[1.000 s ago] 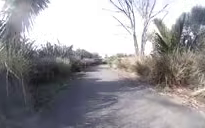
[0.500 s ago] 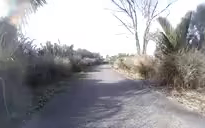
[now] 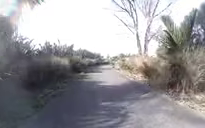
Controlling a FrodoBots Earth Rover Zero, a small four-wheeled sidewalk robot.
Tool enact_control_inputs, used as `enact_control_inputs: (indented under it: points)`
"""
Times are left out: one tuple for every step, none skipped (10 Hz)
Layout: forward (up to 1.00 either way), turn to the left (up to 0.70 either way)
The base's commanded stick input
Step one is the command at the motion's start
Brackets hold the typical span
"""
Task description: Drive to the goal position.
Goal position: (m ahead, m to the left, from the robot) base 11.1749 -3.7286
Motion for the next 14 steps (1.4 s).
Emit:
enact_control_inputs:
  points:
    - [0.45, 0.00]
    - [0.45, 0.00]
    - [0.45, 0.00]
    - [0.45, 0.00]
    - [0.45, 0.00]
    - [0.45, 0.00]
    - [0.45, 0.00]
    - [0.45, 0.00]
    - [0.45, 0.00]
    - [0.45, 0.00]
    - [0.45, 0.00]
    - [0.45, 0.00]
    - [0.45, 0.00]
    - [0.45, 0.00]
